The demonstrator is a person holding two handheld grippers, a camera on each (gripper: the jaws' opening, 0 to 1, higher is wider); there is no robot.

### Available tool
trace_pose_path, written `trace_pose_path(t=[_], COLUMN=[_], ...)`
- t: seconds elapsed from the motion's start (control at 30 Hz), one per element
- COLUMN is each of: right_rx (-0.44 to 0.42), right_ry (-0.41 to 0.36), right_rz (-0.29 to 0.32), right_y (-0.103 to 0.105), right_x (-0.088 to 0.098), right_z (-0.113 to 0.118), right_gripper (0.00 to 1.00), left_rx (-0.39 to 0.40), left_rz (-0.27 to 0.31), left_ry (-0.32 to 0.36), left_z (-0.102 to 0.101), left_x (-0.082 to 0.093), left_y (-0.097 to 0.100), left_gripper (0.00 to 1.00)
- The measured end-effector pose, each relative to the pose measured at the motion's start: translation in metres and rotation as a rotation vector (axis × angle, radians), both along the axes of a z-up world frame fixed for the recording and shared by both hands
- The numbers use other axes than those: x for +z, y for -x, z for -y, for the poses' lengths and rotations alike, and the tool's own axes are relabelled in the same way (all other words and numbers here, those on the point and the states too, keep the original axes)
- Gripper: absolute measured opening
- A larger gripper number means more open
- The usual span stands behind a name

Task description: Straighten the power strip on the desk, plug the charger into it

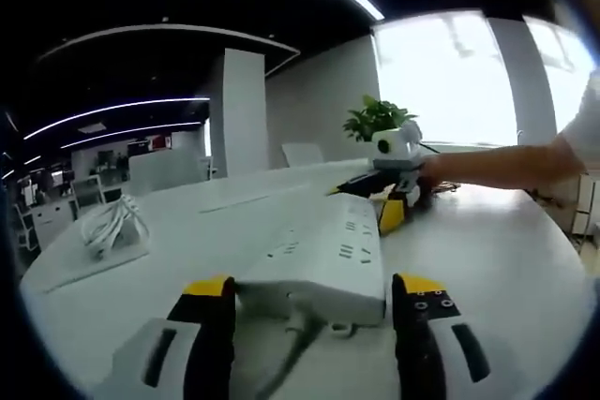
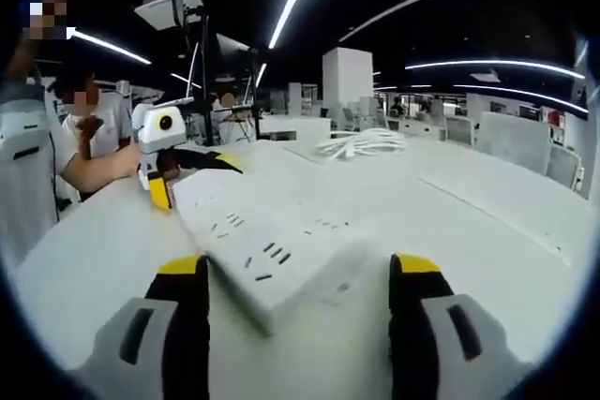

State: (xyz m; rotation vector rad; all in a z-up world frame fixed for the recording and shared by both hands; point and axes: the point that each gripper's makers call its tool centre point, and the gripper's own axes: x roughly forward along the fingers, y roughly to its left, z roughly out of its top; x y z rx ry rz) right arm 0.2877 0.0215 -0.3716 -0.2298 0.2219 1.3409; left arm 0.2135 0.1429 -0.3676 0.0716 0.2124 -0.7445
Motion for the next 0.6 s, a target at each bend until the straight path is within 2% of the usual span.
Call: trace_pose_path(t=[0.23,0.4,0.6], right_rx=[0.03,0.064,0.069], right_ry=[-0.001,-0.007,-0.018], right_rz=[-0.001,-0.001,0.0], right_y=[0.002,0.005,0.001], right_x=[0.0,0.0,0.001], right_z=[-0.005,-0.013,-0.014], right_gripper=[0.77,0.76,0.77], left_rx=[-0.001,0.015,0.011], left_rz=[0.001,-0.004,-0.004], left_ry=[0.001,-0.001,-0.002], left_z=[0.001,-0.001,0.002], left_x=[0.0,-0.002,-0.005], left_y=[0.0,-0.002,-0.004], left_gripper=[0.7,0.66,0.66])
